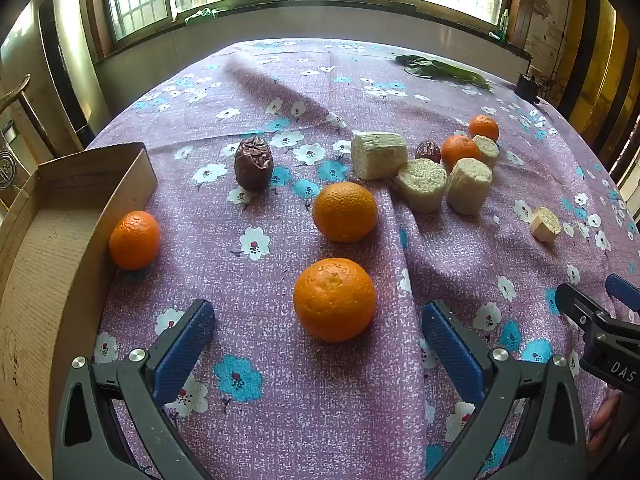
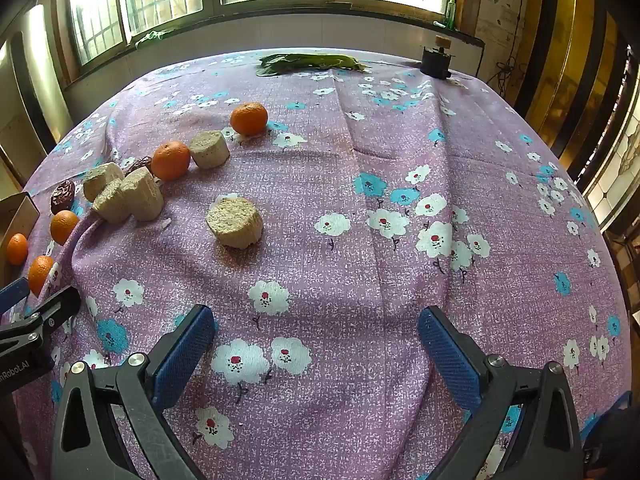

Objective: Organize fruits

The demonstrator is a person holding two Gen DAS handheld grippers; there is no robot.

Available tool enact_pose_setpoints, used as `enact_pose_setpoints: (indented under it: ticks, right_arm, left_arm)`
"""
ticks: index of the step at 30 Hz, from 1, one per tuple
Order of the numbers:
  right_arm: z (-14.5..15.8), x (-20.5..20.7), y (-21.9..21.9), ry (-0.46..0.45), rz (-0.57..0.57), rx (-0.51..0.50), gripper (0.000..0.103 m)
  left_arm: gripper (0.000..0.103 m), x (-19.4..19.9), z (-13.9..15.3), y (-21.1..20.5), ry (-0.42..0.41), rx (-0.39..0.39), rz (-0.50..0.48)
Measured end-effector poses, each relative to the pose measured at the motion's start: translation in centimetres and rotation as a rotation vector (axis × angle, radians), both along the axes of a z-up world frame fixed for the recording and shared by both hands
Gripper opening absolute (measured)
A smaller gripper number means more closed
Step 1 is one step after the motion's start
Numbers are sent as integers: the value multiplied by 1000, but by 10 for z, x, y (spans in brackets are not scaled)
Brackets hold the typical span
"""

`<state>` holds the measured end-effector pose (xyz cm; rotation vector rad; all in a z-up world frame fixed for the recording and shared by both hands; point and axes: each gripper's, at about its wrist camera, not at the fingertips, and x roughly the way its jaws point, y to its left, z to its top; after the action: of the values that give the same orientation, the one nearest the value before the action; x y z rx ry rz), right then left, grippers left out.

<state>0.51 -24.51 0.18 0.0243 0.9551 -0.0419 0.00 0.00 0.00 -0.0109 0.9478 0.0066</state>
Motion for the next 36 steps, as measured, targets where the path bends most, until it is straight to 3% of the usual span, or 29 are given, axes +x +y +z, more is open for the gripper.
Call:
enact_pose_setpoints:
  ticks: [29,36]
  right_arm:
    - [0,-1,1,-1,0,1,103]
    - [9,-1,14,84,55,-27,102]
  left_arm:
    - [103,0,0,0,0,-1,2]
    - [103,3,2,-1,91,2,-34]
